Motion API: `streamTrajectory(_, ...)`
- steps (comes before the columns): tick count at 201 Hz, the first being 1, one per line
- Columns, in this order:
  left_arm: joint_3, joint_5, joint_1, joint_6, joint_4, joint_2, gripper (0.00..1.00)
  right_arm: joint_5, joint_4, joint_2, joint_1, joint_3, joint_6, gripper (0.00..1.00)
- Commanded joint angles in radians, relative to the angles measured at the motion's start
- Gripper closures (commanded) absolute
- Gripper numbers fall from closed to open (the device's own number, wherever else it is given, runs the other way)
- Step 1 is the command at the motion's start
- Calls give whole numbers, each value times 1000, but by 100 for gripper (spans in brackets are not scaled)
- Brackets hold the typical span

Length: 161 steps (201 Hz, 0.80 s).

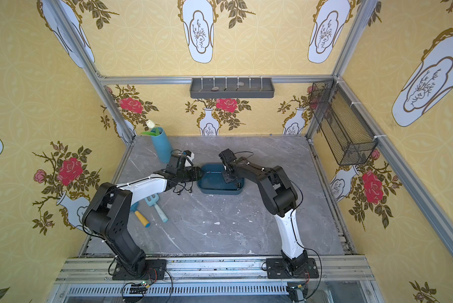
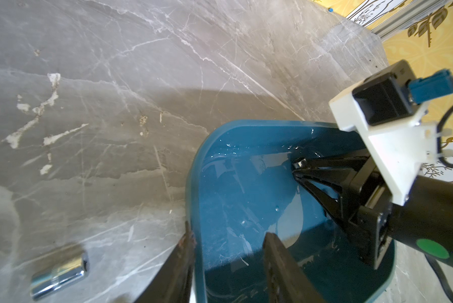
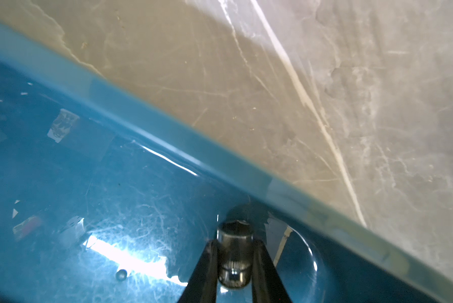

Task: Take out the socket from the storage box
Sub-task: Pick up the socket head from the storage box, then place the socket head at the center of the board.

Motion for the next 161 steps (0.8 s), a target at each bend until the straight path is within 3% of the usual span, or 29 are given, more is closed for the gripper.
streamTrajectory(1, 3, 2, 0, 8, 29, 6, 52, -3, -15, -25, -1, 6, 4, 78)
streamTrajectory(60, 4, 0, 0, 8, 32, 6, 52, 0, -53, -245, -14, -76, 17, 78)
streamTrajectory(99, -2, -5, 0, 12, 32, 3, 52, 7, 2, -417, -110, -247, 37, 78)
streamTrajectory(129, -8, -6, 1, 11, 30, -2, 52, -67, 36, -411, -238, -327, 39, 78)
streamTrajectory(161, -7, -7, 0, 11, 30, -6, 52, -83, 59, -330, -303, -332, 38, 78)
